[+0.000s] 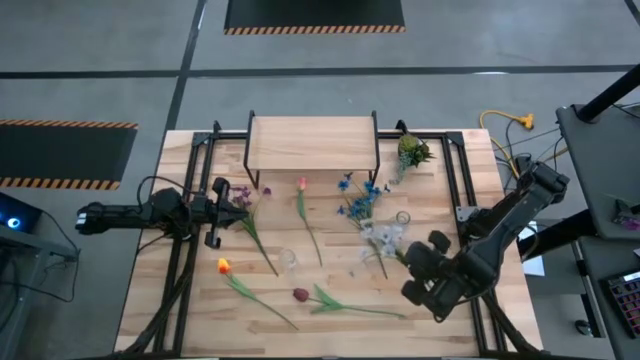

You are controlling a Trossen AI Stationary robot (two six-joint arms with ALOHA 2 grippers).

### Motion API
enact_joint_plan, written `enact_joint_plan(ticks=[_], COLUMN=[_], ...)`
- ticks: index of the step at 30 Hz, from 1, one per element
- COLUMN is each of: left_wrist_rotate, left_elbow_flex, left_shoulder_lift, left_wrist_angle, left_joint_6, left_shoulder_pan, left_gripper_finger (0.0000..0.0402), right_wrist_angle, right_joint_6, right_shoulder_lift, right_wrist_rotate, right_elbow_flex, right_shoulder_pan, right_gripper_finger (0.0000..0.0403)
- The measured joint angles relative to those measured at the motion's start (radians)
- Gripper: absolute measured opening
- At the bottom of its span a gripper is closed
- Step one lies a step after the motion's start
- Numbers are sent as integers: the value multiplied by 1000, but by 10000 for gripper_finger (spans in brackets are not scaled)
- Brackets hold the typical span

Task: Pick and place flowers into a vace then onto a shelf
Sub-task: Put the white flowers into the right crystal vase

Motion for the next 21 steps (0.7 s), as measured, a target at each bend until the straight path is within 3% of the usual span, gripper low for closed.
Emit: enact_joint_plan(ticks=[4, 9, 17, 21], left_wrist_rotate=[0, 0, 0, 0], left_elbow_flex=[0, 0, 0, 0], left_shoulder_lift=[0, 0, 1, 1], left_wrist_angle=[0, 0, -2, -8], left_joint_6=[0, 0, -3, -4], left_shoulder_pan=[0, 0, 0, 0], left_gripper_finger=[0, 0, 0, 0], right_wrist_angle=[26, 183, 581, 894], right_joint_6=[-126, -325, -586, -837], right_shoulder_lift=[-1, -11, -75, -139], right_wrist_rotate=[97, 318, 243, 202], right_elbow_flex=[24, -26, -246, -364], right_shoulder_pan=[0, 10, -100, -149], right_gripper_finger=[13, 13, 13, 13])
